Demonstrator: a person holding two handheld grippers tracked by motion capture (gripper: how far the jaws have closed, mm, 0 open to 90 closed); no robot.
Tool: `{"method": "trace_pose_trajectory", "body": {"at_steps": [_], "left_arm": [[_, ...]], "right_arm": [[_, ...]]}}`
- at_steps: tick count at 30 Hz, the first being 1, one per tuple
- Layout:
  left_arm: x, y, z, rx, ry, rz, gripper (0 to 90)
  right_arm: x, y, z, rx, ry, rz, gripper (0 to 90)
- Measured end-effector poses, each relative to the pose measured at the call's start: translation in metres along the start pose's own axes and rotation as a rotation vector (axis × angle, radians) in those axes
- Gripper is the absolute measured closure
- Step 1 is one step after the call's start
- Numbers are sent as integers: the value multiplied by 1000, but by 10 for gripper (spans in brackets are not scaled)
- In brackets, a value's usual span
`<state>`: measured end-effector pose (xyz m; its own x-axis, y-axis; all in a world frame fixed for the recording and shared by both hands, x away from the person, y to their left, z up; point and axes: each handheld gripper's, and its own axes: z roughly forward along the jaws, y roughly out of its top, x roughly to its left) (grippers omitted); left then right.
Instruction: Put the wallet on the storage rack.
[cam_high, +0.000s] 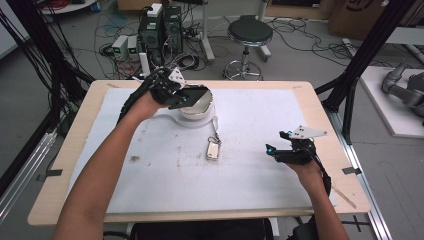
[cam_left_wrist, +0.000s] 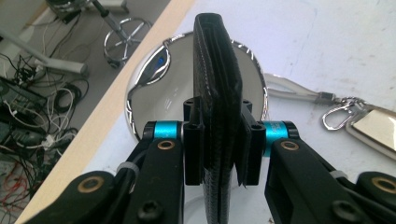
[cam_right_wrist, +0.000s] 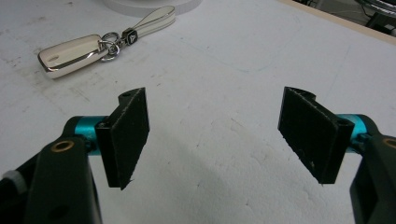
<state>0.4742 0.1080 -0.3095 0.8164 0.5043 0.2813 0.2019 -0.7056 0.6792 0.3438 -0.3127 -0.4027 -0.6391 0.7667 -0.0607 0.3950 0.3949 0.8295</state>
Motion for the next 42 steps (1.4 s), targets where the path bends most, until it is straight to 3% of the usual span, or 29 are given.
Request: {"method": "trace_pose_trajectory", "body": {"at_steps": [7, 16, 19, 21, 27, 32, 36, 39, 42], "left_arm": [[-7, 3, 16, 22, 3, -13, 699], [-11, -17, 20, 37, -11, -41, 612], [-12, -25, 19, 48, -11, -40, 632], [-11, -30, 18, 34, -4, -39, 729], [-10, -31, 12, -9, 29, 6, 781], [-2, -22, 4, -7, 37, 50, 781], [6, -11, 6, 38, 33, 122, 780], [9, -8, 9, 49, 28, 143, 781], [11, -6, 15, 49, 8, 189, 781]], "right_arm": [[0, -1, -1, 3, 1, 0, 255], [0, -2, -2, 0, -2, 7, 258], [0, -2, -1, 3, 0, 7, 259], [0, -2, 0, 9, 1, 2, 259], [1, -2, 1, 7, 1, -2, 259], [2, -2, 2, 13, 3, 0, 259], [2, -3, 2, 17, 5, -2, 259], [1, -3, 2, 16, 4, -1, 259], [0, -5, 1, 18, 1, 4, 259]]}}
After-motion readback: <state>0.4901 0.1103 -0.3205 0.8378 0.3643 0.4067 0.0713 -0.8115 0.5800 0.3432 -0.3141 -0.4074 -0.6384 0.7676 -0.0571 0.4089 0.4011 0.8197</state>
